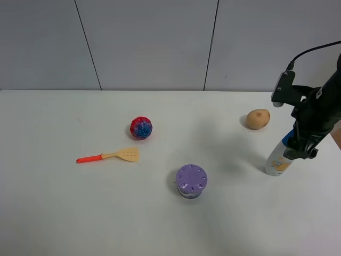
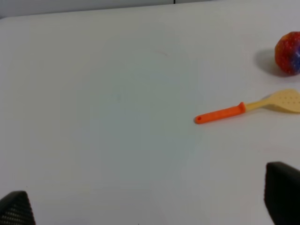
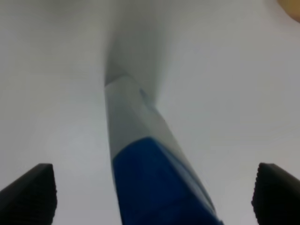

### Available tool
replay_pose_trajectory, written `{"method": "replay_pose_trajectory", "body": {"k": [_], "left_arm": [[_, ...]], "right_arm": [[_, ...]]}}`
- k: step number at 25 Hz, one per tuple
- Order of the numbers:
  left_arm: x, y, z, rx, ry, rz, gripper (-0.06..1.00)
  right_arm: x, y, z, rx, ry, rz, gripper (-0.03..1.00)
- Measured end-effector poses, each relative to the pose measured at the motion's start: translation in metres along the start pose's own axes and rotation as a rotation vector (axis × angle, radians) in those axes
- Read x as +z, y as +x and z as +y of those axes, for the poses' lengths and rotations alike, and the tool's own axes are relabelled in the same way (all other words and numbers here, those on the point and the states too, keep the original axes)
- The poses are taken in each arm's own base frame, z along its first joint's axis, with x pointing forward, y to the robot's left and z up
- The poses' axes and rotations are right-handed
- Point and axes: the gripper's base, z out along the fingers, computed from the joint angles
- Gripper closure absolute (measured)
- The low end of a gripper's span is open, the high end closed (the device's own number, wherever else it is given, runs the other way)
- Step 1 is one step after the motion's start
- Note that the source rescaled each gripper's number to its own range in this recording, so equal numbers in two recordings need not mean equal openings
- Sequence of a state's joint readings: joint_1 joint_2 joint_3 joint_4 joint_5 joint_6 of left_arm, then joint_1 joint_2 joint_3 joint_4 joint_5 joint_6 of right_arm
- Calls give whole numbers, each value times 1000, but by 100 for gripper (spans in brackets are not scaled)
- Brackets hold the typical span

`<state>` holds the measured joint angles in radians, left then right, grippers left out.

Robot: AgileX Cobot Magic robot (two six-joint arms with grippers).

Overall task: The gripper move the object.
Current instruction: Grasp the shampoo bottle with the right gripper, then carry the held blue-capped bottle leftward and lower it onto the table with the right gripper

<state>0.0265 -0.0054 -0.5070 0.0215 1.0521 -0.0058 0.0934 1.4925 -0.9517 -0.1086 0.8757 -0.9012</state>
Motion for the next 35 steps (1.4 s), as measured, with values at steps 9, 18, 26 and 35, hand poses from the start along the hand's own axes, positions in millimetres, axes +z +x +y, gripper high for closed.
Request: {"method": "replay_pose_trajectory", "body": {"k": [9,18,26,35], "left_arm": [[0,0,0,0,0,0,-6],[0,0,0,0,0,0,-6],[0,0,0,0,0,0,-6],[0,0,0,0,0,0,-6]], "right_arm": [[17,-5,-3,-15,-23,-1,33],[19,-5,-3,-19,-30,5,73],[19,-4,-2,-20,-44,17,94],[11,-3,-1,-21,-27,9,94]]}}
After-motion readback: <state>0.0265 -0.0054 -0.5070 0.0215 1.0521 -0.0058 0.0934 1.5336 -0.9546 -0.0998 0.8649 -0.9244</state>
